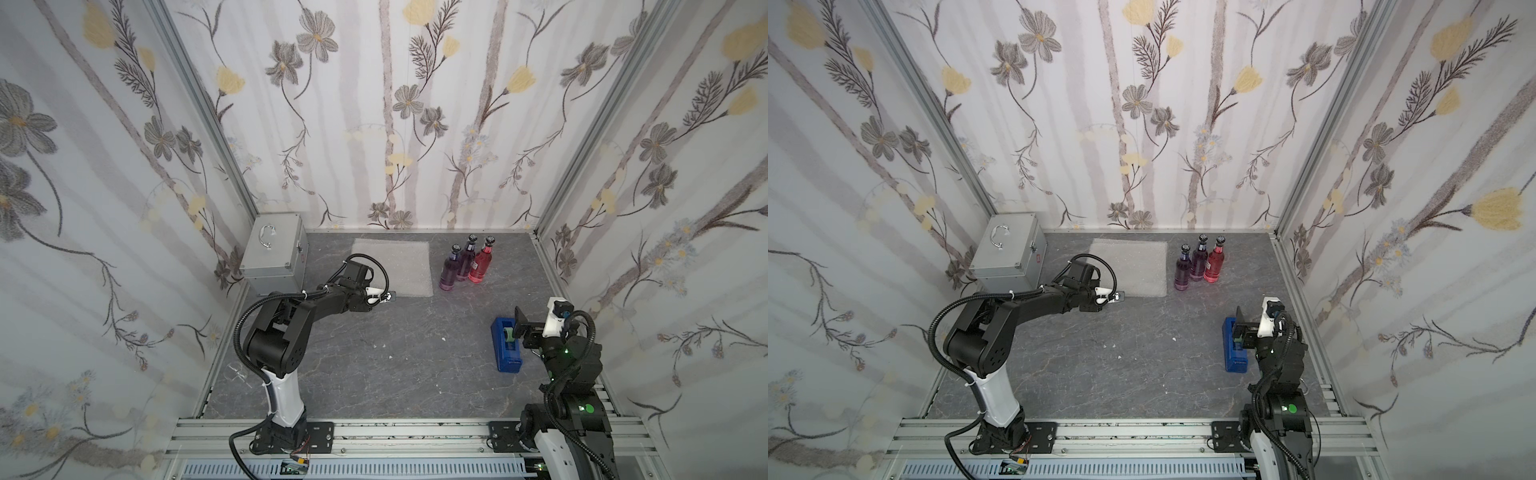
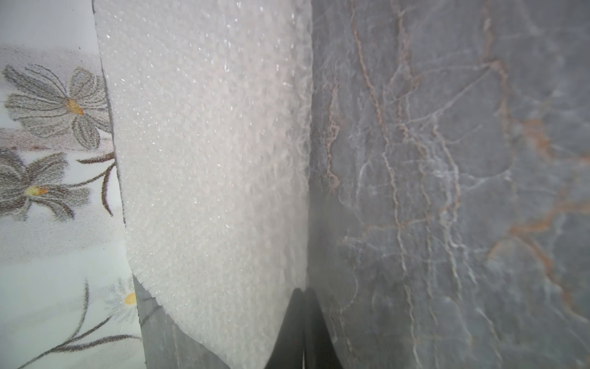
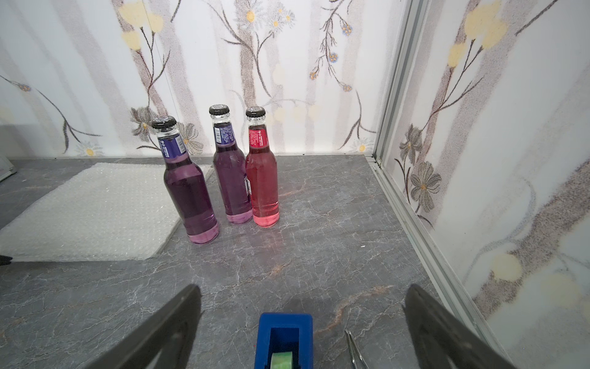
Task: Wrap wine bottles in bubble wrap
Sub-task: Move the bubble wrap to the center of the board.
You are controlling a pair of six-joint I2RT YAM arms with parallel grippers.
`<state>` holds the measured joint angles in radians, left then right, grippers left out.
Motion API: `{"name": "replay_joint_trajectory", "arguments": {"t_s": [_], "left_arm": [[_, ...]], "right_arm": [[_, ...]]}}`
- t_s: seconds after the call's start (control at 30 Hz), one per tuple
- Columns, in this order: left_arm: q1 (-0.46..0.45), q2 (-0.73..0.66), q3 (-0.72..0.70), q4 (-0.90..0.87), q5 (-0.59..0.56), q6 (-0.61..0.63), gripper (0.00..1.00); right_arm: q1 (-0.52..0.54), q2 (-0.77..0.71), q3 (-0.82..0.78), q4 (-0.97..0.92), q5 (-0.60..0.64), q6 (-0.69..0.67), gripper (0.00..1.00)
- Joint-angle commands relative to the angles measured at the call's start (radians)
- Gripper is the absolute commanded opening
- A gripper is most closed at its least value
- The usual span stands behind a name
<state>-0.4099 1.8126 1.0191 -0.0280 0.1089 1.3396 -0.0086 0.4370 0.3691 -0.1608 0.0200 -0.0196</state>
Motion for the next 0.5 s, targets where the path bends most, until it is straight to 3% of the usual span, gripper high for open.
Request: {"name": "replay_joint_trajectory", "arguments": {"t_s": [0.0,0.23,0.47], "left_arm": [[-0.005,-0.091,-0.078,-0.081,0.041,0.004,0.0],[-0.079,-0.383,-0.315,-0.36,0.139,-0.073,0.0],[-0.192,-0.487,-0.471,-0.362,0.134,-0.178,0.0]], "right_arm": [[0.002,0.0,-0.002,0.026,-0.012,-0.007,1.0],[0.006,0.011,0.004,0.022,-0.027,-0.007,1.0],[0.044,0.041,0.062,-0.024,-0.054,-0.019,0.98]]}}
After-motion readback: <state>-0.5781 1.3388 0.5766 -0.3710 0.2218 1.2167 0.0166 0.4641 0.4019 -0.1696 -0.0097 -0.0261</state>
